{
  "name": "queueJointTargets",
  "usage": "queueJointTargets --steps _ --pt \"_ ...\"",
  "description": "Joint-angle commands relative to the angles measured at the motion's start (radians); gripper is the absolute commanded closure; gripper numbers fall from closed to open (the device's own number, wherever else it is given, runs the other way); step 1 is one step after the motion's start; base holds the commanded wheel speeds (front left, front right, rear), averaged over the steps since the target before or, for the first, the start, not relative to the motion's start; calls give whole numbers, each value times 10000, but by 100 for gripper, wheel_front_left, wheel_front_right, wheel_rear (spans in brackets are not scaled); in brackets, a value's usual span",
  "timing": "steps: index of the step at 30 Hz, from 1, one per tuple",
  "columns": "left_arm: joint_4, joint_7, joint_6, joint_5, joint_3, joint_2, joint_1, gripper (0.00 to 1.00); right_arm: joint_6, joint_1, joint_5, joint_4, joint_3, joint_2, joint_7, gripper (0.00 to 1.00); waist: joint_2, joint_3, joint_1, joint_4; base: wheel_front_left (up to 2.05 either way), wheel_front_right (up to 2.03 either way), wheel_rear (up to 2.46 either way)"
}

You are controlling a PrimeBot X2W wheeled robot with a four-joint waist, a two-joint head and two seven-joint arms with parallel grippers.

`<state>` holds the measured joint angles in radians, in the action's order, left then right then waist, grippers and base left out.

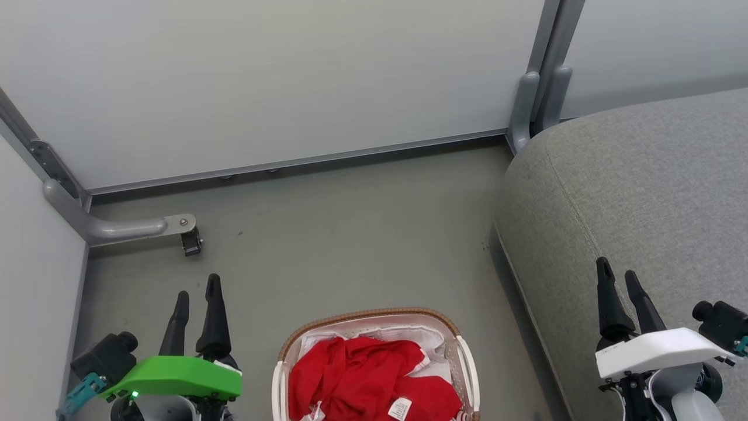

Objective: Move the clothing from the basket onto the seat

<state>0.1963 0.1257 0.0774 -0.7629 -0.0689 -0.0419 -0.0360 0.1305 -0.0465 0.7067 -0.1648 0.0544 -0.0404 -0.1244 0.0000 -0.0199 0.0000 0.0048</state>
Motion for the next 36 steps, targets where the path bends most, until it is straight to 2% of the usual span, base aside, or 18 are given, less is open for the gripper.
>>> queueJointTargets --steps 1,36 --pt "-65 115 -53 318 -56 -72 -1 0 2 33 -336 131 -44 -71 -128 0 0 -3 0 2 0 0 0" --pt "650 949 -160 3287 -549 -100 208 0 3 217 -3583 -20 -420 -106 -969 0 0 -46 0 165 0 0 0"
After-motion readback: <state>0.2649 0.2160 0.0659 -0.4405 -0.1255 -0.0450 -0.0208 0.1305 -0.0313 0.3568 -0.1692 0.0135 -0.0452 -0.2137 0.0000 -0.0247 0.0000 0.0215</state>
